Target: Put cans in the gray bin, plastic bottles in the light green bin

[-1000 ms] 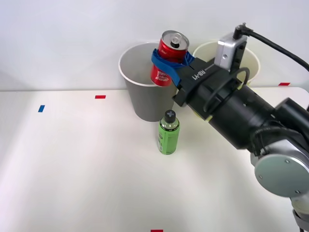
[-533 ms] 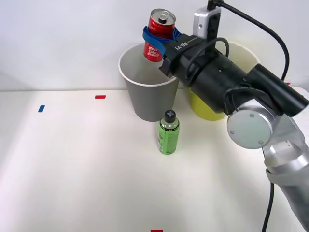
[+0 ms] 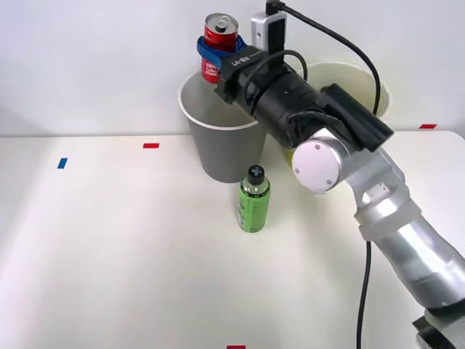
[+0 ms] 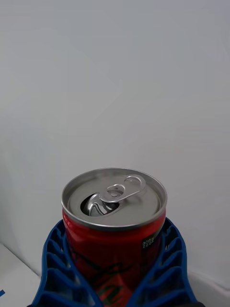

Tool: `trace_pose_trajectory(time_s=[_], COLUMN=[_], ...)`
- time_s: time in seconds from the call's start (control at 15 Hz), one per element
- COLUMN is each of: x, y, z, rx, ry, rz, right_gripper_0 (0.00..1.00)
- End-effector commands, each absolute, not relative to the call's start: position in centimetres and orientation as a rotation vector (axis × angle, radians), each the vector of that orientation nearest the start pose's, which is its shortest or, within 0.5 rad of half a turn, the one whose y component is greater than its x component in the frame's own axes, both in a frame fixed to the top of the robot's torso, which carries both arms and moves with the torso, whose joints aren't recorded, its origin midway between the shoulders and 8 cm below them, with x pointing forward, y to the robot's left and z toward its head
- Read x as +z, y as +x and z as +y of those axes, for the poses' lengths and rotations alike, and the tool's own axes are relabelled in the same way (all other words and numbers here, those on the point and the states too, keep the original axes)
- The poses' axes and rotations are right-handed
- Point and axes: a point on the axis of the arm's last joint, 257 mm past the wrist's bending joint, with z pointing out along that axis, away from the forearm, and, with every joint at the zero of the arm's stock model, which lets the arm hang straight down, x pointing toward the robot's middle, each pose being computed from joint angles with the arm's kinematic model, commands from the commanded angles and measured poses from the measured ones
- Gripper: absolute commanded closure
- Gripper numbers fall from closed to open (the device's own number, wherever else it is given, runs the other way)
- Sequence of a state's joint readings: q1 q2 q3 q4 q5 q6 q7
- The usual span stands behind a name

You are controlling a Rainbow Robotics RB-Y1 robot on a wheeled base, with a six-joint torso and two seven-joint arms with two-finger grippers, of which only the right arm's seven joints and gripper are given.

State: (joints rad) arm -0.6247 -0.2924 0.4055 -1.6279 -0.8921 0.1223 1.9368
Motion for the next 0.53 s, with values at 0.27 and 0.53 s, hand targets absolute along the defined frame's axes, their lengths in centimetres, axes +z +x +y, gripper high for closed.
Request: trace_pose_trajectory(time_s=[0.27, 0.53], x=[4.3, 4.4], y=[59.3, 59.0], z=[5.2, 5.5], rx=[0.515, 0.524], ry=[-0.499, -0.495], rz=[1.179, 1.173], right_gripper_0=[1.0, 0.0])
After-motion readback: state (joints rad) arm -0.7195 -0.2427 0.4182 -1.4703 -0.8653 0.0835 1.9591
